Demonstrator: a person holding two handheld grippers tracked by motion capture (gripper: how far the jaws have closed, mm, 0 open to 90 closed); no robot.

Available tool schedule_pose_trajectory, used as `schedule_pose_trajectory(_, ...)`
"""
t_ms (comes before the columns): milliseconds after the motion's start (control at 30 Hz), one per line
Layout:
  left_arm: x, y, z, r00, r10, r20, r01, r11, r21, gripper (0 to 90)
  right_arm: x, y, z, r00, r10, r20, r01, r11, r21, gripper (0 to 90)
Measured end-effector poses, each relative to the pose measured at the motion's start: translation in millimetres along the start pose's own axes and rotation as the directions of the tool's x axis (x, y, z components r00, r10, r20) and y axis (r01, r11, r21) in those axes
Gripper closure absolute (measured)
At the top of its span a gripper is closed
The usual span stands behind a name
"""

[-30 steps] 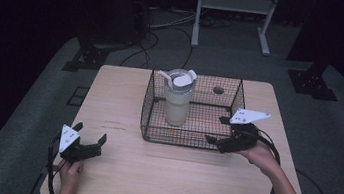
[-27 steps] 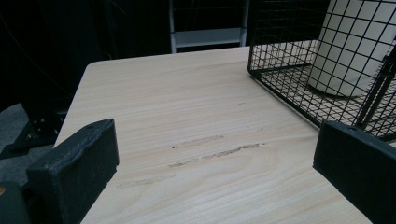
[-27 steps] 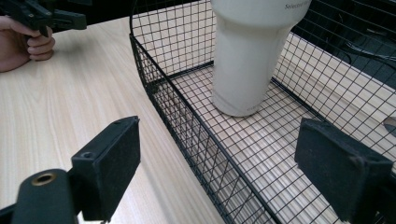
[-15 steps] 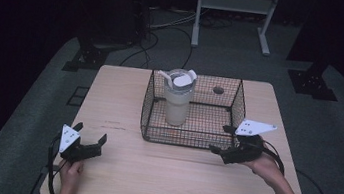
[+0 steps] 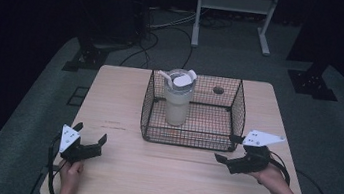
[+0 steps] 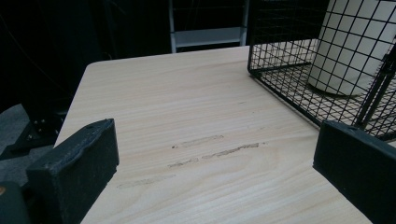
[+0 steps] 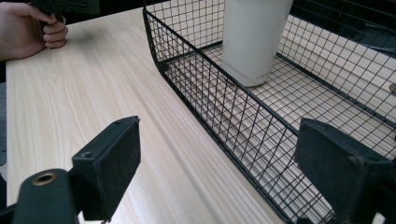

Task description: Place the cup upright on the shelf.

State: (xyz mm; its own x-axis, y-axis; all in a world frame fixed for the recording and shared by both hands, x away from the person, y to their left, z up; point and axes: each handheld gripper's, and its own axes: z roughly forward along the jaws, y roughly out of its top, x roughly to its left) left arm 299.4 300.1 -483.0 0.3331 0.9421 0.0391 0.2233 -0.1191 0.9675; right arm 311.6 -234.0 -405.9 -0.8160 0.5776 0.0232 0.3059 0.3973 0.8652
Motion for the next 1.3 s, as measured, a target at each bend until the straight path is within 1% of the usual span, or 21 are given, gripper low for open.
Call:
schedule_pose_trajectory(433, 0.0, 0.1, -0.1, 1.0000, 0.000, 0.000, 0.000, 1.0000, 0.001, 0.0, 3.8, -15.4, -8.2, 0.9998, 0.011, 0.014, -0.011, 1.000, -0.010, 13.8)
schedule_pose_trajectory(600, 0.2, 0.0, 0.1, 1.0000, -0.005, -0.001, 0.005, 1.0000, -0.001, 0.0, 4.9, -23.7, -11.8, 0.9993, 0.031, 0.022, -0.031, 0.999, -0.007, 13.8)
schedule_pose_trajectory(667, 0.2, 0.1, 0.0, 1.0000, -0.006, -0.002, 0.006, 1.0000, -0.001, 0.0, 5.2, -27.4, -12.0, 0.9989, 0.043, 0.018, -0.043, 0.999, -0.003, 13.8)
schedule_pose_trajectory(867, 0.1, 0.1, 0.0, 1.0000, -0.005, -0.001, 0.005, 1.0000, -0.001, 0.0, 6.8, -33.6, -14.6, 0.9982, 0.056, 0.020, -0.056, 0.998, 0.000, 13.8)
schedule_pose_trajectory(1067, 0.1, 0.1, 0.1, 1.0000, -0.006, -0.002, 0.006, 1.0000, -0.001, 0.0, 5.7, -45.0, -19.8, 0.9957, 0.087, 0.032, -0.087, 0.996, 0.007, 13.8)
schedule_pose_trajectory(1133, 0.0, 0.2, 0.2, 1.0000, -0.004, -0.003, 0.004, 1.0000, 0.000, 0.0, 5.5, -46.6, -20.8, 0.9952, 0.093, 0.031, -0.093, 0.996, 0.002, 13.7)
schedule_pose_trajectory(1167, -0.2, 0.2, 0.4, 1.0000, -0.003, -0.004, 0.003, 1.0000, 0.002, 0.0, 5.4, -48.2, -21.8, 0.9951, 0.093, 0.035, -0.093, 0.996, -0.002, 13.8)
schedule_pose_trajectory(1200, -0.4, 0.4, 1.0, 1.0000, -0.002, -0.008, 0.002, 1.0000, 0.004, 0.0, 5.6, -52.7, -23.1, 0.9938, 0.103, 0.042, -0.103, 0.995, -0.011, 13.8)
schedule_pose_trajectory(1233, -0.4, 0.4, 1.0, 1.0000, -0.002, -0.008, 0.002, 1.0000, 0.004, 0.0, 5.6, -52.7, -23.1, 0.9938, 0.103, 0.042, -0.103, 0.995, -0.011, 13.8)
schedule_pose_trajectory(1267, -0.1, 0.4, 1.1, 1.0000, -0.005, -0.007, 0.005, 1.0000, 0.004, 0.0, 6.1, -59.2, -24.0, 0.9921, 0.113, 0.055, -0.112, 0.994, -0.012, 13.6)
schedule_pose_trajectory(1300, -0.1, 0.4, 1.1, 1.0000, -0.005, -0.007, 0.005, 1.0000, 0.004, 0.0, 6.1, -59.2, -24.0, 0.9921, 0.113, 0.055, -0.112, 0.994, -0.012, 13.6)
